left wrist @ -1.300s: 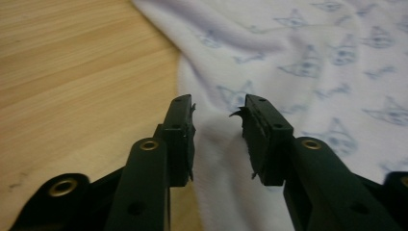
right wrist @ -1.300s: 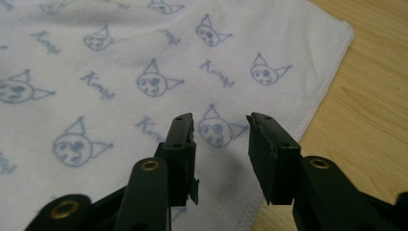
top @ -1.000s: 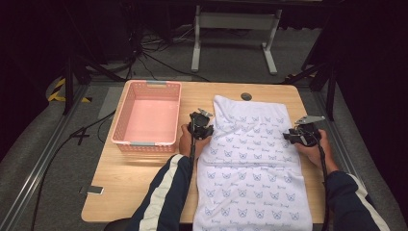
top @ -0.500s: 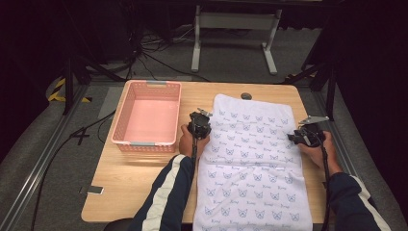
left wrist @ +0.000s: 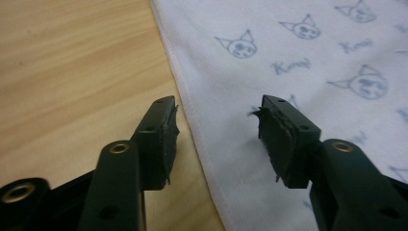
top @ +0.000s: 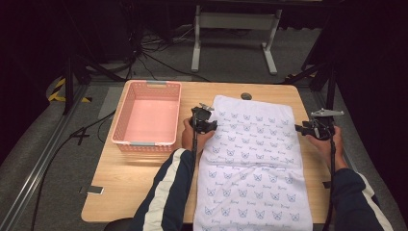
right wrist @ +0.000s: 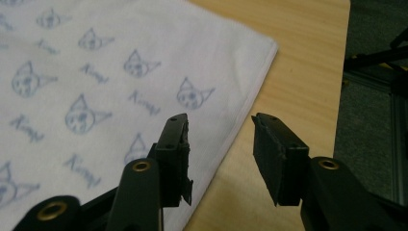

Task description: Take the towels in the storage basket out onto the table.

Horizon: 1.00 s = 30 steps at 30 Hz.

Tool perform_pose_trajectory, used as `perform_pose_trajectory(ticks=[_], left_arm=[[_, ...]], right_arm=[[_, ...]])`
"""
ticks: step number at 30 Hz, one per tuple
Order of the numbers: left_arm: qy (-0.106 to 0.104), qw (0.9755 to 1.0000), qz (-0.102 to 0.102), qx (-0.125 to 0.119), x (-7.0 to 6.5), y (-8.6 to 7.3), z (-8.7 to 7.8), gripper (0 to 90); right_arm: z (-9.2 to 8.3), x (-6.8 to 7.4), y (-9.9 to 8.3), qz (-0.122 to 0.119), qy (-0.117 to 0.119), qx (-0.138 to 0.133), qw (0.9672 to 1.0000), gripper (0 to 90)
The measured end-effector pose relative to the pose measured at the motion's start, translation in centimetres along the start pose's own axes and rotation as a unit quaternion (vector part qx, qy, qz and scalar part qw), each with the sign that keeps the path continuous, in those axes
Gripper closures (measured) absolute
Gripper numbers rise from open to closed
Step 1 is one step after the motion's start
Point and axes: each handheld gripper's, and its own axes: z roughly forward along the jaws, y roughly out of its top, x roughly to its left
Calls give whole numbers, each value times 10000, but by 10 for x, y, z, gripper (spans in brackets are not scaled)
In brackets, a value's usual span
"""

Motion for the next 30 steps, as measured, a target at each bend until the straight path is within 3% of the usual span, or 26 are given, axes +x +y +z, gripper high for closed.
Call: perform_pose_trajectory(ticks=[3,4,6,7,10,15,17,20,22,24,26,27,28,29,30], left_arm=[[-62,10000,-21,60,-3,4,5,562],[-156,9998,47,107,-4,4,8,562],[-130,9997,185,119,-7,4,8,634],[-259,9990,320,199,-9,4,6,707],[-333,9976,486,373,-13,4,0,718],[-587,9931,776,650,-29,-9,-20,732],[-607,9930,797,626,-32,-13,-23,733],[-774,9901,965,664,-44,-26,-37,732],[-787,9902,975,616,-46,-30,-39,731],[-919,9883,1024,661,-51,-36,-47,730],[-1057,9839,1204,792,-56,-40,-54,716],[-1209,9801,1304,883,-59,-42,-58,695],[-1209,9801,1304,883,-59,-42,-58,674],[-1255,9789,1344,891,-60,-41,-59,674],[-1251,9801,1297,835,-60,-40,-60,594]], right_arm=[[9,-2,1,57,64,27,10000,561],[15,-1,0,37,102,73,9999,563],[26,2,-3,-7,222,233,9995,567],[32,6,-5,-18,338,330,9989,571],[32,10,-5,-32,372,331,9988,572],[20,21,-11,-246,510,493,9972,576],[19,21,-12,-290,534,507,9969,576],[8,24,-20,-346,613,605,9957,576],[3,25,-23,-377,657,667,9949,575],[-1,27,-25,-402,679,708,9944,575],[-8,30,-29,-496,798,758,9927,575],[-14,33,-32,-642,925,865,9899,564],[-14,33,-32,-642,925,865,9899,564],[-17,34,-33,-725,1007,940,9878,554],[-21,35,-34,-842,1011,1034,9859,529]])
